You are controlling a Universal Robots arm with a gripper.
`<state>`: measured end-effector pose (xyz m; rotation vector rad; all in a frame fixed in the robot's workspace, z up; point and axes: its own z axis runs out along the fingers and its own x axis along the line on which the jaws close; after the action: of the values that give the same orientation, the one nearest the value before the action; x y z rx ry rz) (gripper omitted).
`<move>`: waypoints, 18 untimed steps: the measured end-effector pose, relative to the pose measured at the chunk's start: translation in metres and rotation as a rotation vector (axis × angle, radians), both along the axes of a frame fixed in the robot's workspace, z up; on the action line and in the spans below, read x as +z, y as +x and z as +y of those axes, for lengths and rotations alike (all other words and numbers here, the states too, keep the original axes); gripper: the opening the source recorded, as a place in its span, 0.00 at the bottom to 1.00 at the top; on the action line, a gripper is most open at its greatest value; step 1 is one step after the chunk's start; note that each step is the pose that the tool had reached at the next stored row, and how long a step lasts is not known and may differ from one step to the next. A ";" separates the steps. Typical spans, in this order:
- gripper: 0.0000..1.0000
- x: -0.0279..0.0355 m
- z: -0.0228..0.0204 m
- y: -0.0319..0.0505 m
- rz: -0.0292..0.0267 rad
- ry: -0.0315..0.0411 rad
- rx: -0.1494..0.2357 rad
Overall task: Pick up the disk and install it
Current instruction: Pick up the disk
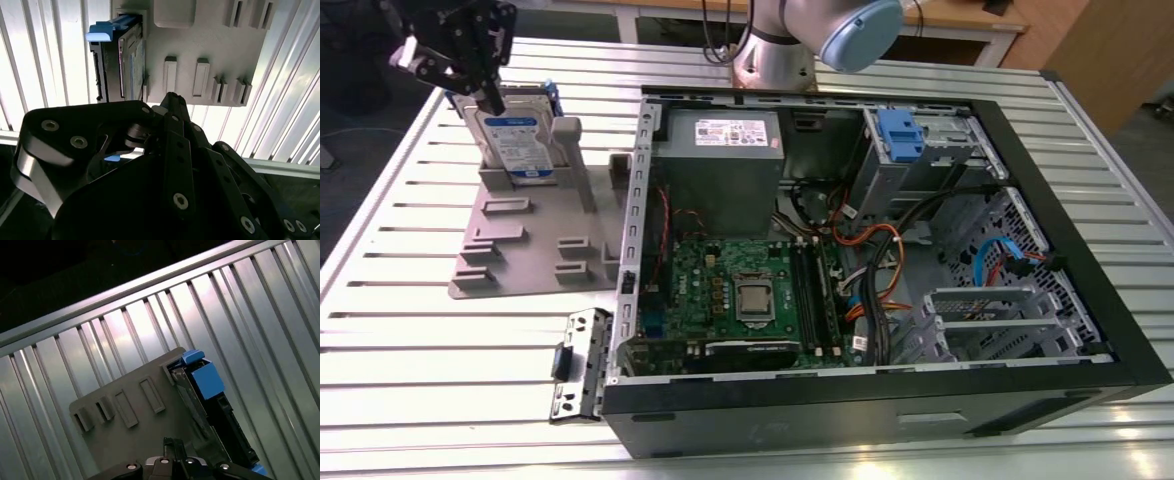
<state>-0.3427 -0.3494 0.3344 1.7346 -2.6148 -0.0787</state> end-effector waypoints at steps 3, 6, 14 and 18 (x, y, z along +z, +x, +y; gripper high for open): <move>0.10 0.0000 0.0000 0.0000 0.0000 0.0000 0.033; 0.10 0.0000 0.0000 0.0000 0.0001 -0.0001 0.065; 0.10 0.0000 0.0000 0.0000 0.0000 0.0000 0.143; 0.10 0.0000 0.0000 0.0000 0.0000 -0.0001 0.180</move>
<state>-0.3427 -0.3494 0.3344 1.9603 -2.4443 -0.0778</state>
